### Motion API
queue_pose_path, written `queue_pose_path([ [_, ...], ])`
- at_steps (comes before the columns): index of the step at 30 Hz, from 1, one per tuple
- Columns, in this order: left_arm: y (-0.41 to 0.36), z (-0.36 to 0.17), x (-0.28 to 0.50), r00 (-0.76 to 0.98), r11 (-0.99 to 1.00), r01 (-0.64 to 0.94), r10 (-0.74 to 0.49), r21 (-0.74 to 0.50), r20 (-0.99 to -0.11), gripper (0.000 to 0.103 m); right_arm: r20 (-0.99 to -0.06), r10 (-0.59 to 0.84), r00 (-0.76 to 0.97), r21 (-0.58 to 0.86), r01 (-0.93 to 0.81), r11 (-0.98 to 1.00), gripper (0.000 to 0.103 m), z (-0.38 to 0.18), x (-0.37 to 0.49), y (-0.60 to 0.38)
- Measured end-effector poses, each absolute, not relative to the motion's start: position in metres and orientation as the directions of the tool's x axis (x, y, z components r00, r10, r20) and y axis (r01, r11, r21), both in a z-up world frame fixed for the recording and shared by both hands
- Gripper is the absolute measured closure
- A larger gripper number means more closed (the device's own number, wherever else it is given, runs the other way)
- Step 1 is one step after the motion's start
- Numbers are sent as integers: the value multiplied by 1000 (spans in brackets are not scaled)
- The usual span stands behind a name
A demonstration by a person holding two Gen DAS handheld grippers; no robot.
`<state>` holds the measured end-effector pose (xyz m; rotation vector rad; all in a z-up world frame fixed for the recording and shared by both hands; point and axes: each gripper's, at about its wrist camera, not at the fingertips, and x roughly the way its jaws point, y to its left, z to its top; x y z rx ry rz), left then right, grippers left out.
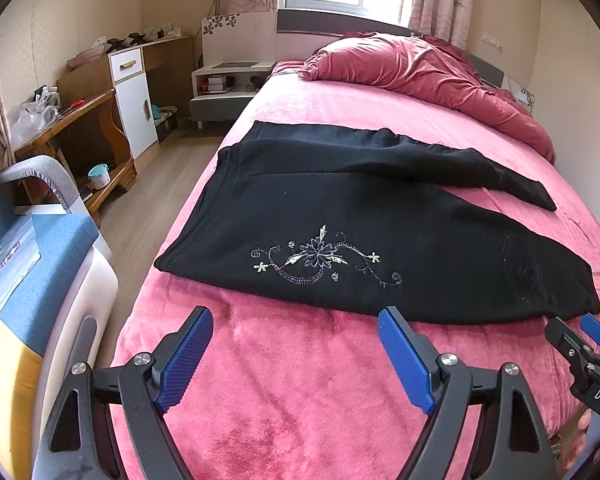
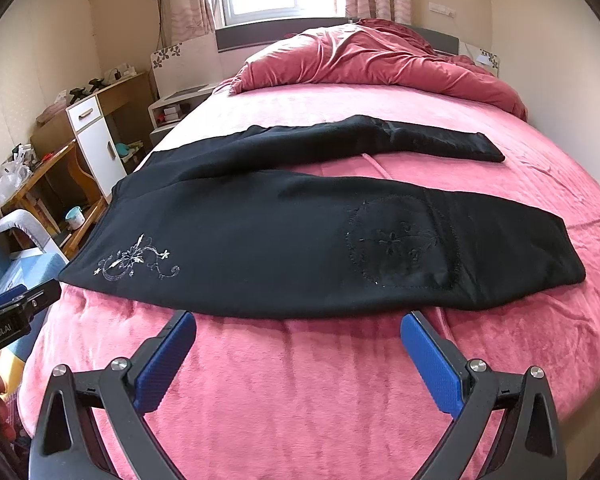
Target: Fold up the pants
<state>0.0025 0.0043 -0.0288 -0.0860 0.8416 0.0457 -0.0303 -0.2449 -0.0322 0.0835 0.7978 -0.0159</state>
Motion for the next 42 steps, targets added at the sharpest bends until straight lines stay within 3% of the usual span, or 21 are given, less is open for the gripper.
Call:
queue_pose_path([
  [4,5,-31,3,663,994,-73,-10,-78,-749,16,-719,19,695,70,46,996,0,-34,-30,-246],
  [7,15,-35,9,641,984,-69,-84,-166,-763,1,-733,49,678,136,75,988,0,-36,-28,-258],
  [14,43,-54,35,592,970,-102,-119,-221,-797,1,-760,99,642,339,261,904,0,-54,-29,-334],
  [19,66,-65,56,562,968,-157,-77,-198,-823,1,-764,65,642,428,429,795,10,-72,-44,-405],
  [20,71,-68,60,557,966,-171,-67,-193,-828,3,-761,49,646,441,461,770,12,-75,-47,-421],
  [22,80,-75,69,539,962,-189,-67,-198,-839,25,-766,11,643,447,520,727,15,-80,-51,-449],
  [24,89,-85,78,515,951,-210,-91,-228,-853,27,-766,-9,643,468,566,679,21,-86,-52,-478],
  [27,102,-96,85,497,935,-264,-78,-236,-864,34,-771,-30,636,485,617,619,24,-95,-48,-508],
  [32,117,-106,92,497,914,-291,-108,-283,-861,37,-773,-67,631,509,679,528,27,-105,-26,-552],
  [34,123,-109,95,495,899,-305,-132,-314,-859,45,-774,-62,630,518,686,511,32,-111,-18,-563],
  [42,123,-119,116,495,870,-332,-169,-365,-852,46,-807,-89,584,448,703,552,48,-117,7,-572],
])
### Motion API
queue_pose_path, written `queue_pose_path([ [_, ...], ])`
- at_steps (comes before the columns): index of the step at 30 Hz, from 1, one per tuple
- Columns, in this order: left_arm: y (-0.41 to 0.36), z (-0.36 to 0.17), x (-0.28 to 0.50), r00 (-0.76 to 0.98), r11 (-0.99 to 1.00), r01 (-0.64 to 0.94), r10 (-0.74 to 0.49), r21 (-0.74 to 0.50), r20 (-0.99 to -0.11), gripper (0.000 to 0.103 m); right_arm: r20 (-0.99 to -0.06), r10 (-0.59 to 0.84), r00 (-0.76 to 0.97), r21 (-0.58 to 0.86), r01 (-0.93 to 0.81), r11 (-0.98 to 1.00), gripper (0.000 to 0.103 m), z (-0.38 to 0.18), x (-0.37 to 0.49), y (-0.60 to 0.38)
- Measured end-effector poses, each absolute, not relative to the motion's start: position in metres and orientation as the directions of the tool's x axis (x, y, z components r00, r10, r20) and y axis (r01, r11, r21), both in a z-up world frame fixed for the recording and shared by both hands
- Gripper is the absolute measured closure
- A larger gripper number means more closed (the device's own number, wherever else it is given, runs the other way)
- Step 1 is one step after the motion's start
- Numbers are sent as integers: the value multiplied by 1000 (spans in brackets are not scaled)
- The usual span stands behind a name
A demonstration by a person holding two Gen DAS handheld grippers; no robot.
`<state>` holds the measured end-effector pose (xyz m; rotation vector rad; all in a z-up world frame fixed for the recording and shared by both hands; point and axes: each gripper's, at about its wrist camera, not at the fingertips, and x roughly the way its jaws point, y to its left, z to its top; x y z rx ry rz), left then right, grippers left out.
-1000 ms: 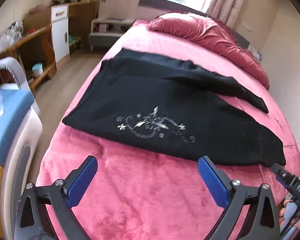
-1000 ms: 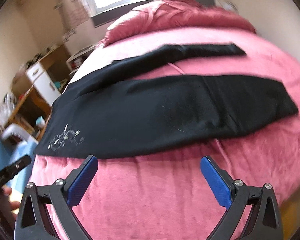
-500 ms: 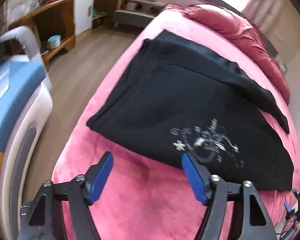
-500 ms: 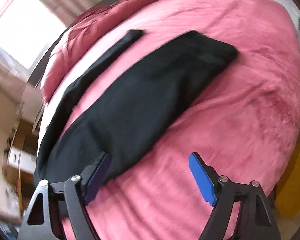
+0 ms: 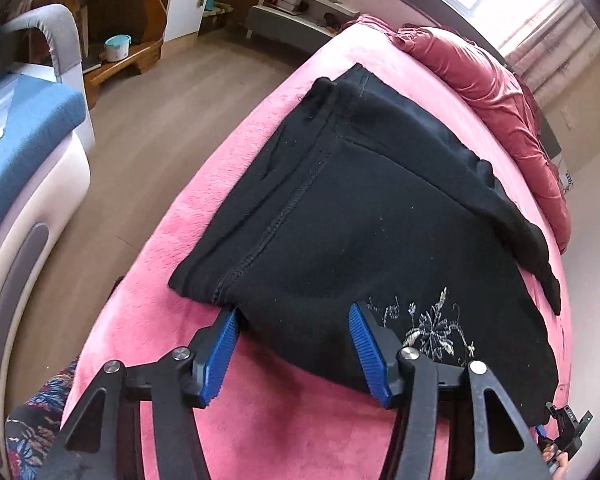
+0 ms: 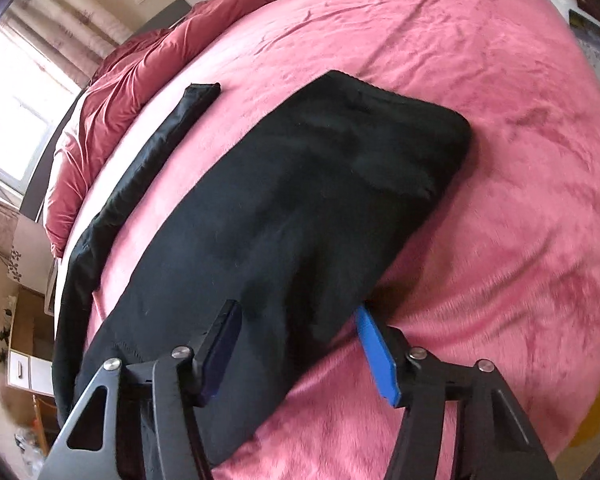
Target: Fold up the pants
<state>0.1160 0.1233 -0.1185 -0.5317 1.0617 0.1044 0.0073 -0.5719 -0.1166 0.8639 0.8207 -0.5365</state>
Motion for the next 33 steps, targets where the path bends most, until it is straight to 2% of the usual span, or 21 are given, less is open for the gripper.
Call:
queue_pose_path([
  [2,123,-122,119,491,867,-342,-163,-361,-856,47,-814,-95,573,433,706,560,50,-117,11,-574],
  [4,123,-122,118,495,868,-358,-136,-344,-858,65,-817,-105,567,415,704,577,57,-118,14,-573],
  [6,127,-122,114,510,866,-356,-134,-350,-850,75,-818,-112,564,401,698,593,72,-118,17,-573],
  [10,134,-121,112,522,874,-324,-153,-362,-839,90,-822,-114,558,380,687,620,77,-117,22,-573],
  [16,134,-107,100,564,864,-312,-167,-396,-808,95,-816,-135,562,348,664,662,85,-105,23,-569],
  [26,148,-74,61,645,842,-287,-183,-457,-742,97,-790,-159,592,332,632,700,87,-79,-4,-566],
  [33,147,-65,41,648,850,-273,-185,-452,-739,97,-792,-171,586,318,635,704,87,-73,-29,-567],
])
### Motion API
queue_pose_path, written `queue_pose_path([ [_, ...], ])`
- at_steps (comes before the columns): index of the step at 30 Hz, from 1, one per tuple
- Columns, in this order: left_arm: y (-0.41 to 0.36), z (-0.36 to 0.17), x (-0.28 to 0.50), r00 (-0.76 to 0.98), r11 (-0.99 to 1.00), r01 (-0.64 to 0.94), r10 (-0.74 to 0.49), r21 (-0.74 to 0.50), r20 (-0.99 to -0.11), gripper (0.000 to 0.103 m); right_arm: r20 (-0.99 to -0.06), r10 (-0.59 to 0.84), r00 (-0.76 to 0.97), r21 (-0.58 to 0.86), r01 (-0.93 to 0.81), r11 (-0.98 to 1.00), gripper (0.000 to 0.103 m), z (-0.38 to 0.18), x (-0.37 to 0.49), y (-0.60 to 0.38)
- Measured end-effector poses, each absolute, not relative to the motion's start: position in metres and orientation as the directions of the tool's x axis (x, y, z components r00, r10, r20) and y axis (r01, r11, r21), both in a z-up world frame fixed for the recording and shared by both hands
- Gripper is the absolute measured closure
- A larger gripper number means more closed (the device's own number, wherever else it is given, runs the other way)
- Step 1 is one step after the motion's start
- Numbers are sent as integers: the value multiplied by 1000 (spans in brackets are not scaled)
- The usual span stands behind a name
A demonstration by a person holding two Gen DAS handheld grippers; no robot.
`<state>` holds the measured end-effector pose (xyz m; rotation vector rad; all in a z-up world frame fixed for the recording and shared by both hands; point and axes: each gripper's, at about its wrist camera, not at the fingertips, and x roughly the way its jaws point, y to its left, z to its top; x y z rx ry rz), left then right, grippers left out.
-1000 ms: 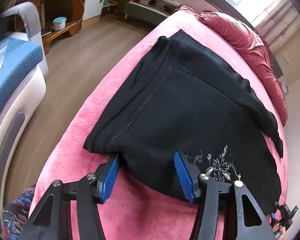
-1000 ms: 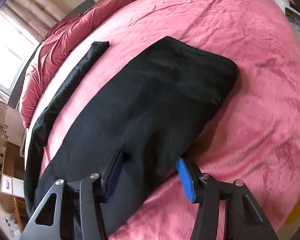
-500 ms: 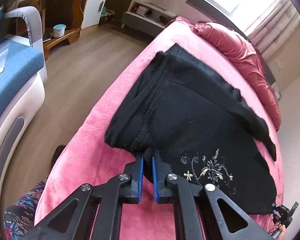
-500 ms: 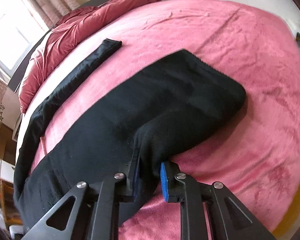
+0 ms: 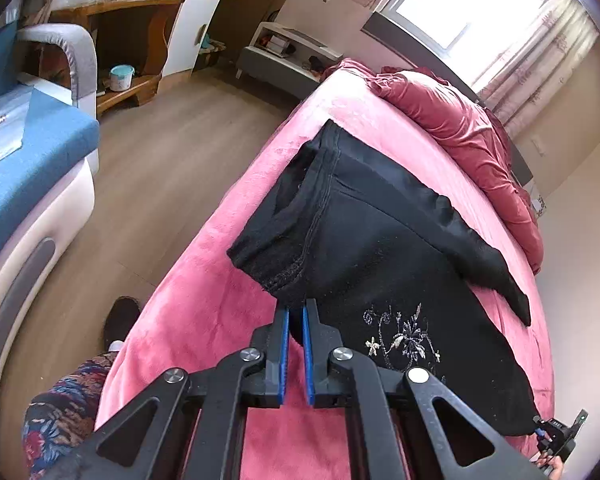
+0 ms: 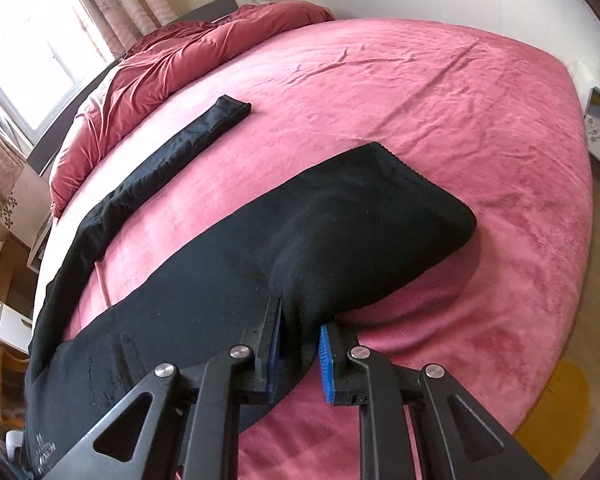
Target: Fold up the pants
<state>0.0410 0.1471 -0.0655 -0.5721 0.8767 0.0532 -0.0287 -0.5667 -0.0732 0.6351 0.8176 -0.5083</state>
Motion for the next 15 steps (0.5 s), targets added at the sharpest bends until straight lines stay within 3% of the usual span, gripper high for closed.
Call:
queue_pose_path([
  [11,151,-67,-17,608,858,-281,-188,-430,-772,97,-821,-176,543,288,660,694,88,-86,-79,-570],
  [12,154,-68,-20,603,860,-297,-168,-415,-780,103,-828,-182,531,276,667,692,92,-88,-85,-571],
  [15,167,-78,-21,558,856,-335,-156,-393,-815,103,-840,-168,515,283,681,675,93,-97,-98,-574],
])
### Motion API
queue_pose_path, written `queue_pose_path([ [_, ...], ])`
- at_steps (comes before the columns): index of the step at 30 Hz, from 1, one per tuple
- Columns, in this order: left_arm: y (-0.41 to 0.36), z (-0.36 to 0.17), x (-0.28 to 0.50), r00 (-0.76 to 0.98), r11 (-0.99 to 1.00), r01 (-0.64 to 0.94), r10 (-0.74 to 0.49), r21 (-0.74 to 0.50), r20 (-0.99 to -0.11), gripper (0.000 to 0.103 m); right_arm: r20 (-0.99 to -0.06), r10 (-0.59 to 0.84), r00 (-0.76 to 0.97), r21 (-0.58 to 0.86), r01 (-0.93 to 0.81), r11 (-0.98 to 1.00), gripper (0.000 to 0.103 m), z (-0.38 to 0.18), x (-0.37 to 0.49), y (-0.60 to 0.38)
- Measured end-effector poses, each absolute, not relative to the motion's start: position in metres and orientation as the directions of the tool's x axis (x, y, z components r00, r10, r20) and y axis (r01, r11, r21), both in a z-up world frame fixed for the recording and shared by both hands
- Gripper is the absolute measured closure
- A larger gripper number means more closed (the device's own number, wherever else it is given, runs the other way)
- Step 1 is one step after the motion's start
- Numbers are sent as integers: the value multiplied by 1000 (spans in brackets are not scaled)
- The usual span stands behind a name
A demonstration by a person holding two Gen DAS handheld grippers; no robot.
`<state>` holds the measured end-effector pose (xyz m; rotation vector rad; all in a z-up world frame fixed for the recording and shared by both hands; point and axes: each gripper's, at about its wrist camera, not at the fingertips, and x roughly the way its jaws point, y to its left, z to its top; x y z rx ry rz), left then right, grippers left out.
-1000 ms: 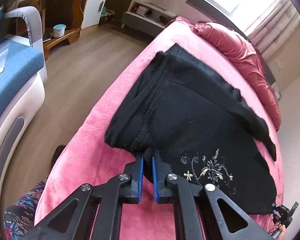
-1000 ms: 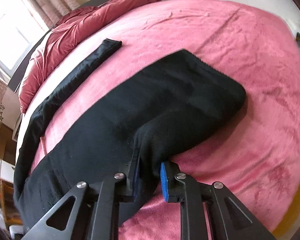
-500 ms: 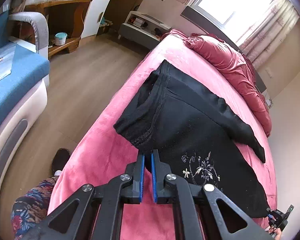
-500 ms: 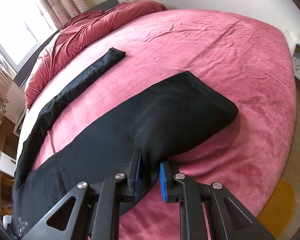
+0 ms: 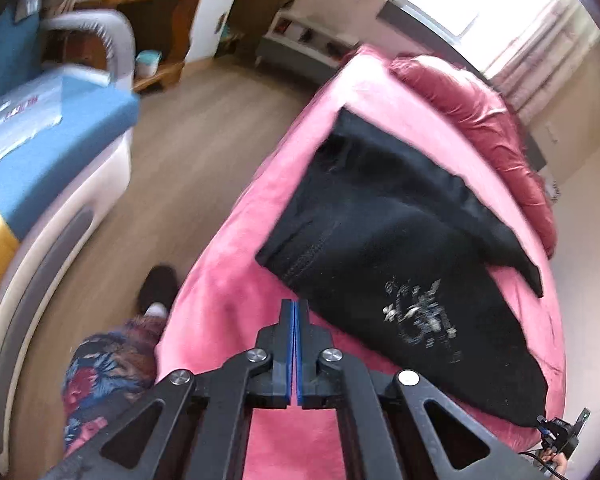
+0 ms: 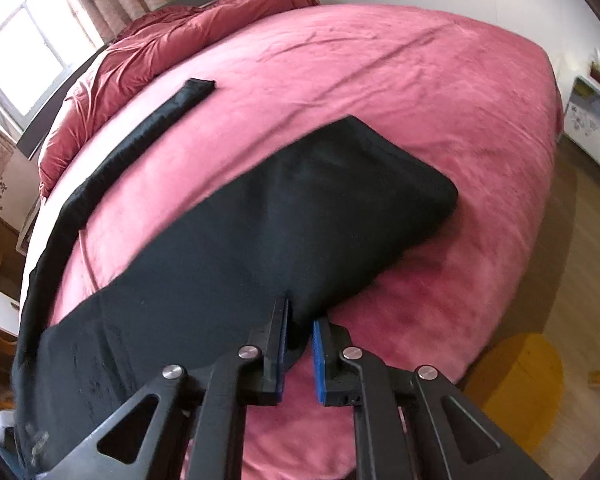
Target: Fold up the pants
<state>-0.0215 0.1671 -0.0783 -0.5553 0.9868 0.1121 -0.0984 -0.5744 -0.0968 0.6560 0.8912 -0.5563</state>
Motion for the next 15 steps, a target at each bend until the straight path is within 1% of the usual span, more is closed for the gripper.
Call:
queue_pose_path([
  [2,177,-89,-20,524,836,-385,-151,-391,-838,103,-848,-160,506,277,679,680,92,-102,-98,-573],
  [4,180,-91,-18,514,839,-398,-131,-371,-848,101,-860,-168,482,245,677,694,92,-105,-94,-570],
  [5,180,-89,-19,519,840,-402,-119,-365,-846,101,-862,-174,477,235,679,695,90,-104,-92,-568],
  [7,180,-82,-17,533,853,-384,-106,-352,-839,96,-865,-190,464,214,685,697,81,-100,-92,-566],
  [8,180,-77,-15,542,860,-378,-94,-342,-835,94,-870,-219,442,179,695,696,71,-96,-93,-566],
  [9,181,-73,-12,546,865,-364,-102,-346,-831,88,-871,-250,423,141,703,697,60,-91,-95,-565],
  [10,181,-68,-7,546,872,-350,-107,-343,-831,83,-867,-268,420,124,703,700,57,-86,-96,-564],
  [11,180,-65,-3,547,877,-345,-103,-335,-831,83,-859,-298,417,99,705,703,51,-78,-99,-563],
  [12,181,-61,3,551,885,-331,-98,-326,-828,81,-852,-326,410,71,706,705,48,-71,-101,-562],
  [13,181,-56,11,553,893,-318,-98,-319,-827,76,-843,-349,408,46,702,710,48,-65,-101,-560],
  [15,183,-51,22,559,897,-312,-93,-313,-824,76,-825,-378,420,11,681,732,47,-51,-99,-551],
])
